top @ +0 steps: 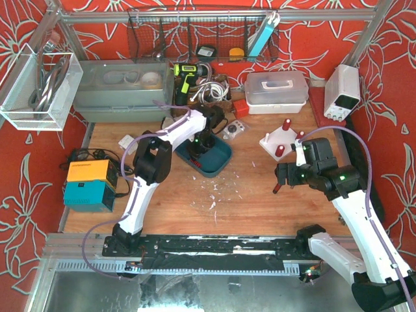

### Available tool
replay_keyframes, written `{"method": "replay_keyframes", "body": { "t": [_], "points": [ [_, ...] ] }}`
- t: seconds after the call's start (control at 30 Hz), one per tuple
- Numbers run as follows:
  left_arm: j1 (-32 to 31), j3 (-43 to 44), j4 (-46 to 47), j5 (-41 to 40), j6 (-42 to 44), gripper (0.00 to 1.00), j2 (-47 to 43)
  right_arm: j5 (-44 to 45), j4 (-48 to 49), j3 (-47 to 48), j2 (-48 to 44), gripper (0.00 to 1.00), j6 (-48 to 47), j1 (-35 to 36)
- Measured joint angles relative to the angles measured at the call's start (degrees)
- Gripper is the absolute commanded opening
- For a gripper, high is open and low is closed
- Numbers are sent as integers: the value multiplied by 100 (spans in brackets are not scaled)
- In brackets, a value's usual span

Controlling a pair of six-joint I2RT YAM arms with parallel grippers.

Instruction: Install the large spring

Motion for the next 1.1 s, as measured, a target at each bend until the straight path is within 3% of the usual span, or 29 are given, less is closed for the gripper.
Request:
{"method": "replay_keyframes", "body": {
  "t": [0.63,1.1],
  "points": [
    [-52,-363,-144,385,-96,64,-42,0,4,-2,0,99,-2,0],
    [-155,-354,664,442,-55,44,-37,7,24,-2,22,99,-2,0]
  ]
}}
